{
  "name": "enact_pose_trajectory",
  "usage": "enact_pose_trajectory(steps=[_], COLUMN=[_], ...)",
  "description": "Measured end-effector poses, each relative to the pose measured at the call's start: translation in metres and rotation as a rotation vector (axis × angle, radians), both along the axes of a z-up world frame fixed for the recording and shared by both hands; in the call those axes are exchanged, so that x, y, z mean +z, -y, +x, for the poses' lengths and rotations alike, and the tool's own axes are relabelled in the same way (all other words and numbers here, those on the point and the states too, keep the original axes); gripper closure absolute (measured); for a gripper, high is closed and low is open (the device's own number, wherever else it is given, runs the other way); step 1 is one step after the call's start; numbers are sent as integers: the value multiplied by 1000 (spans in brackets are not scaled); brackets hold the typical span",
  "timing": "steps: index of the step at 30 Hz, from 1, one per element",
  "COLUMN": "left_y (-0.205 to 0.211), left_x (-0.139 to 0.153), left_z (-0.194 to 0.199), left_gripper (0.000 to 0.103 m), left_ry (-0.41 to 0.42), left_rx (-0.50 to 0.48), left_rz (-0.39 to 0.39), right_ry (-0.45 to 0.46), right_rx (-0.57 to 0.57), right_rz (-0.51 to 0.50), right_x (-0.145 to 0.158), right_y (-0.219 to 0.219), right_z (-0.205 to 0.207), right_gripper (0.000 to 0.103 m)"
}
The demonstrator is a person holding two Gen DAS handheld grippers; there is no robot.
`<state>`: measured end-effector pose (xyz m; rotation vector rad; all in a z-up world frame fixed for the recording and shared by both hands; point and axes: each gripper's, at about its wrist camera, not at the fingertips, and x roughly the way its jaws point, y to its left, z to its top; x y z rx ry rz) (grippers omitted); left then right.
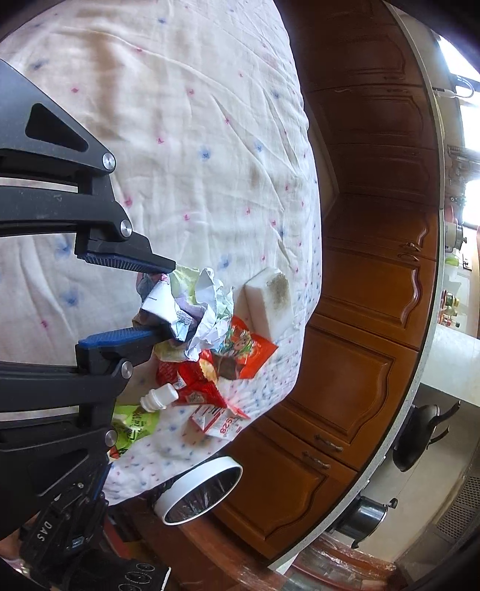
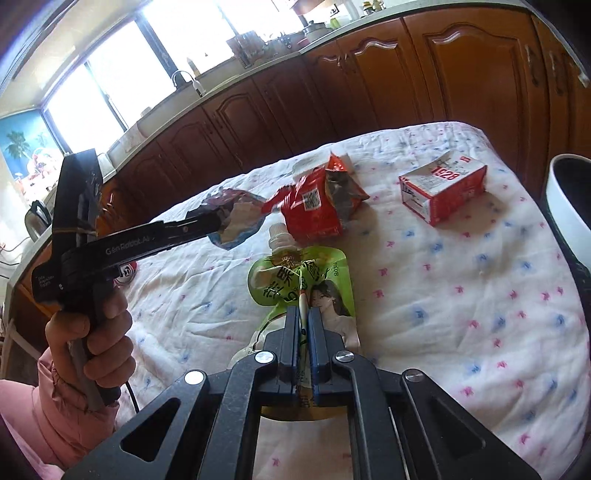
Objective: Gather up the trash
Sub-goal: 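Grasp the crumpled tissue with the left tool while the right tool grasps the green drink pouch, then carry tissue and pouch over the bin while both tools open to drop them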
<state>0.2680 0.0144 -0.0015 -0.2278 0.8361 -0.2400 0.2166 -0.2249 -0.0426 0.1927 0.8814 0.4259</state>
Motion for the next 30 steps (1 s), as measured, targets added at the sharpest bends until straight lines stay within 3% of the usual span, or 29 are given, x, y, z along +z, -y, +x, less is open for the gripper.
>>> enact_pose_trajectory(steps=[11,20,30], left_y=[55,106,155], left_x=[21,21,19], left_z=[-26,-16,6], left_gripper=[76,76,76], left_ry=[23,18,20], left_rx=[-172,-276,-344], left_rz=[-28,-12,24], right_ry=[53,105,141], right_rx=[-167,-316,-395], right_rz=[45,52,52], right_x=[17,32,43], right_y=[62,118,158], right_z=[-39,-48,-46], right_gripper=[99,99,99])
